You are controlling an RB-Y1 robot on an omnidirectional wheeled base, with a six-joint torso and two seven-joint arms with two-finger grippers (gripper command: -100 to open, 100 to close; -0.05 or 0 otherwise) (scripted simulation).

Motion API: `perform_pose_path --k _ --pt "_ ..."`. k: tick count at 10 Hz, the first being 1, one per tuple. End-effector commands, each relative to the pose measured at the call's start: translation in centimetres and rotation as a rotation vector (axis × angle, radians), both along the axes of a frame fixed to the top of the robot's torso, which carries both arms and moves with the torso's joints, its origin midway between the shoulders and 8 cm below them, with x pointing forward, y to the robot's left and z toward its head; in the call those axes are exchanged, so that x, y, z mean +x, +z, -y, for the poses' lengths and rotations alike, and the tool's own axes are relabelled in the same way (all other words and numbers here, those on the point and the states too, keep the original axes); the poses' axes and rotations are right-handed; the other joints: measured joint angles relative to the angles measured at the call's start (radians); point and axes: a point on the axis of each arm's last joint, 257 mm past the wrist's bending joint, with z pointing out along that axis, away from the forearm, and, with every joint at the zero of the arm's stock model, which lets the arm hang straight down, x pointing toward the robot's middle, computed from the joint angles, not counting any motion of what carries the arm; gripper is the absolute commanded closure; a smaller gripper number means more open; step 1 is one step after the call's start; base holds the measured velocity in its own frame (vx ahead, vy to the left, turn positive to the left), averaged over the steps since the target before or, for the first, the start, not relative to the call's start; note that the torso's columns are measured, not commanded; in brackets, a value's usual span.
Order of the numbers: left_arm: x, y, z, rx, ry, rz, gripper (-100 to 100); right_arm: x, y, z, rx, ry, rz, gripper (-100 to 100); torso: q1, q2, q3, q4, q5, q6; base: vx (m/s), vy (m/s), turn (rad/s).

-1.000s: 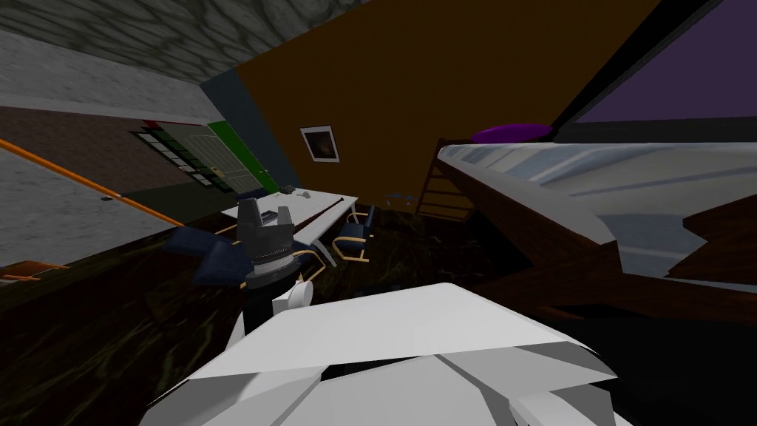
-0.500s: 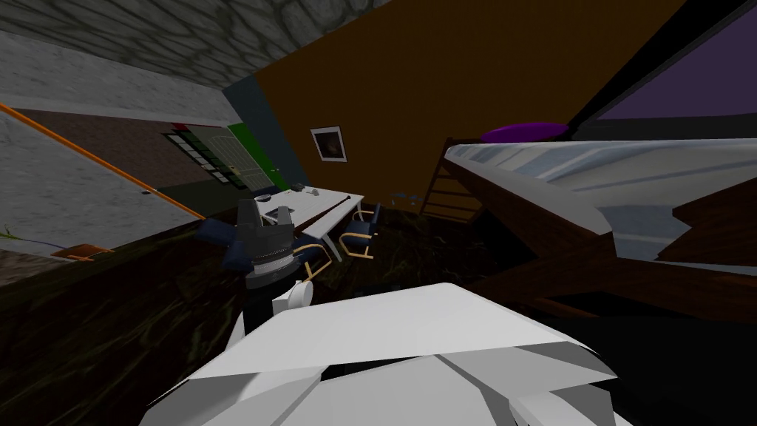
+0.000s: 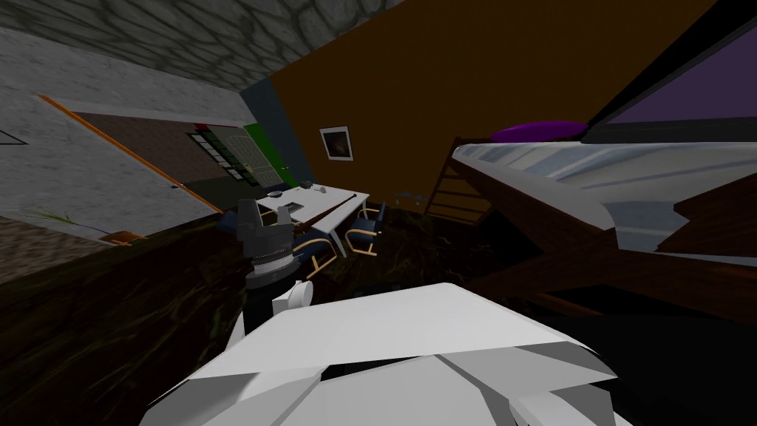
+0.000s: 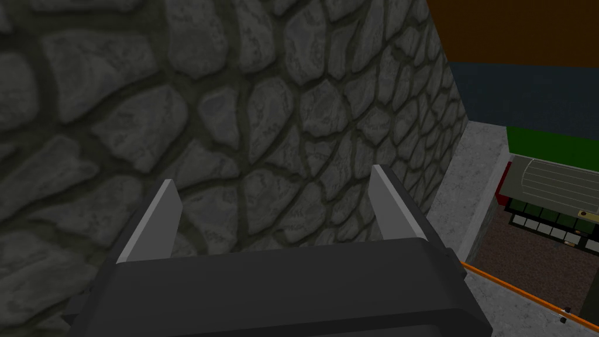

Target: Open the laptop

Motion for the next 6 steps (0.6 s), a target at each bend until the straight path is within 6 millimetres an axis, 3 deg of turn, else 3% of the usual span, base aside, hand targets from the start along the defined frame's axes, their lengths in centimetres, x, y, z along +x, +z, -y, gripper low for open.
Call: perform_pose_path --k 1,2,3,6 --pt "0.0 0.0 0.0 0.000 0.000 0.000 0 -0.8 -1.4 3.0 0.005 -0.044 0.035 100 0.001 0.000 0.000 0.000 0.000 0.000 -0.054 0.094 0.057" --pt "0.0 0.0 0.0 0.000 0.000 0.000 0 -0.5 -0.9 2.3 0.001 -0.036 0.033 100 0.001 -0.001 -0.001 0.000 0.000 0.000 -0.019 0.038 -0.003" --pt "0.0 0.0 0.0 0.000 0.000 0.000 0 -0.8 0.1 1.6 -0.037 -0.042 0.026 -100 -0.001 -0.002 -0.001 0.000 0.001 0.000 -0.172 -0.050 -0.038" --pt "0.0 0.0 0.0 0.000 0.000 0.000 0 -0.6 0.6 0.8 -0.084 -0.048 0.001 -100 -0.006 0.011 0.007 0.003 -0.002 0.001 -0.264 -0.132 0.041"
